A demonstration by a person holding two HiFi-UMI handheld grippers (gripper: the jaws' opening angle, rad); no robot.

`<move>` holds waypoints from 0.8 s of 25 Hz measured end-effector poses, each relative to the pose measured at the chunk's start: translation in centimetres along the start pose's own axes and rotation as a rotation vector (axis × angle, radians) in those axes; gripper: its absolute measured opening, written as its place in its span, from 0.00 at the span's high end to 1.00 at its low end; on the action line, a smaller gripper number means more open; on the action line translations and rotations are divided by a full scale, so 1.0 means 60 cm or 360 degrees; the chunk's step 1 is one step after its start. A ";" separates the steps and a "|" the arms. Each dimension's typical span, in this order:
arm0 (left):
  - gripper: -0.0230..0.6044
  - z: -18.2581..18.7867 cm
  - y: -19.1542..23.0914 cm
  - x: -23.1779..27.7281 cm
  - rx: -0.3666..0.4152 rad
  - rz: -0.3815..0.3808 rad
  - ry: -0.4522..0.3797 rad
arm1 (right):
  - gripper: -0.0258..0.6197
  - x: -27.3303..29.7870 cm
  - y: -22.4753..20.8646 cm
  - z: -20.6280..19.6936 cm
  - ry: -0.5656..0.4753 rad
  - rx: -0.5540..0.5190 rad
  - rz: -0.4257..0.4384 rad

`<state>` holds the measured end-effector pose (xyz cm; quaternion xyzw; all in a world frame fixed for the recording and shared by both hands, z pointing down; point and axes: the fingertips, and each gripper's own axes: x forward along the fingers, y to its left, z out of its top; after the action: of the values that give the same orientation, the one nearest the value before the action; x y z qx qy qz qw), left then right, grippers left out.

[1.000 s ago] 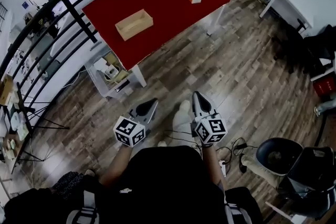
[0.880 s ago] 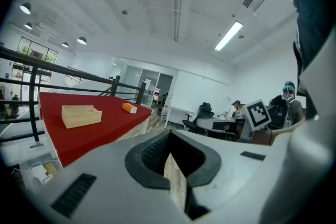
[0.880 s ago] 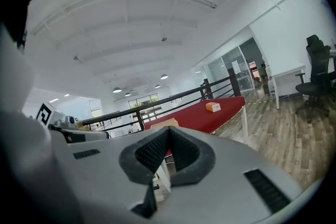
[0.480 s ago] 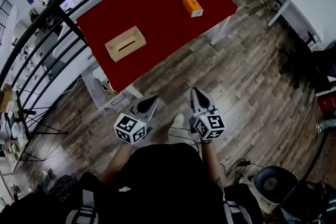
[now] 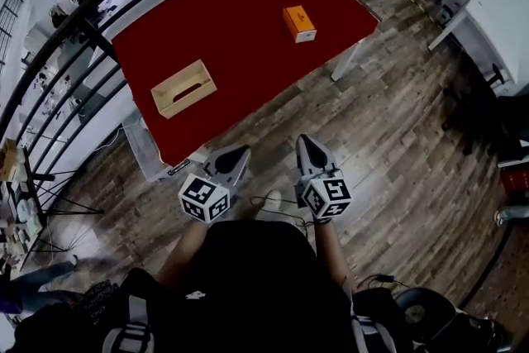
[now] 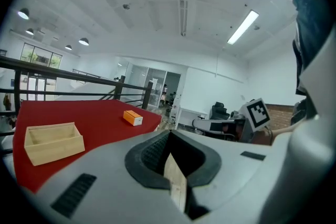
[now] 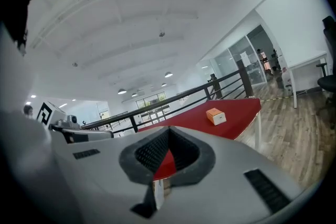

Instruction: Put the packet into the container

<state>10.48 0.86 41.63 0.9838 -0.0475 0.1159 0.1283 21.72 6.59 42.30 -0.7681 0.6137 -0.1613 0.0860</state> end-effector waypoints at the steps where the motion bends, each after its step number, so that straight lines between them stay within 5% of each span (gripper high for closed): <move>1: 0.95 0.004 0.001 0.012 0.0002 0.0000 -0.0004 | 0.93 0.006 -0.010 0.002 0.0002 0.0003 0.0003; 20: 0.95 0.051 0.138 0.142 -0.0011 -0.0033 0.0027 | 0.93 0.180 -0.104 0.036 0.0036 0.0011 -0.0070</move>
<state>18.35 -8.48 42.78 0.9828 -0.0367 0.1226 0.1334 30.31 -2.59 43.86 -0.7793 0.5970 -0.1738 0.0781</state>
